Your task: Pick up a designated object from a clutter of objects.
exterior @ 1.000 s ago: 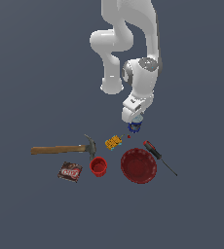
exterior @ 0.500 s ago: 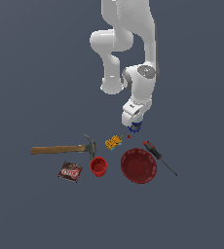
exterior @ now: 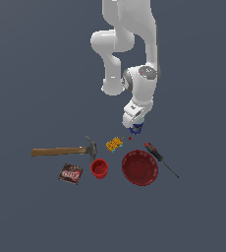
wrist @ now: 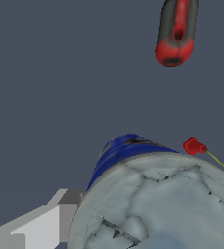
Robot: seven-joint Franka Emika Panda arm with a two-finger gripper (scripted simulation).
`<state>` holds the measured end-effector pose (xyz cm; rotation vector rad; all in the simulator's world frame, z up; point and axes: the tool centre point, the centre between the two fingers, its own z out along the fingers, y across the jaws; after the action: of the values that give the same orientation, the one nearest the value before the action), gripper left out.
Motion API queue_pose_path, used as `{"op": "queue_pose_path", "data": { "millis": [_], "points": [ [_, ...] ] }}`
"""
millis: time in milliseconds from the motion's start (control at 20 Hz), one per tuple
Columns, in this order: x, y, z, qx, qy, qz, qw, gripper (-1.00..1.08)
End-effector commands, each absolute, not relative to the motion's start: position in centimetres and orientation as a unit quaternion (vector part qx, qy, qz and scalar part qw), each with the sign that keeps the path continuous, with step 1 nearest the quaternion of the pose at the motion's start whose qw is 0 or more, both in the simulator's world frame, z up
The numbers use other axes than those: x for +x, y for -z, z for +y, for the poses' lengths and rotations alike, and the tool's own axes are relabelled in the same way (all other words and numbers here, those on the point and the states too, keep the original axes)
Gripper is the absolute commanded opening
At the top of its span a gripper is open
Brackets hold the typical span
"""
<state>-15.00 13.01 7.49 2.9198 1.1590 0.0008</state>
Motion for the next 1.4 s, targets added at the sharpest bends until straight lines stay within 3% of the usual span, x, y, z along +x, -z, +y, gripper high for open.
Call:
{"op": "queue_pose_path", "data": {
  "millis": [0,650,1350],
  "points": [
    [-15.0,-7.4,13.1,0.929,0.0,0.369,0.0,-1.0],
    [-13.9,-10.3,12.5,0.929,0.0,0.369,-0.001,-1.0],
    [-10.0,-20.4,10.7,0.929,-0.001,0.37,-0.003,-1.0]
  ]
}}
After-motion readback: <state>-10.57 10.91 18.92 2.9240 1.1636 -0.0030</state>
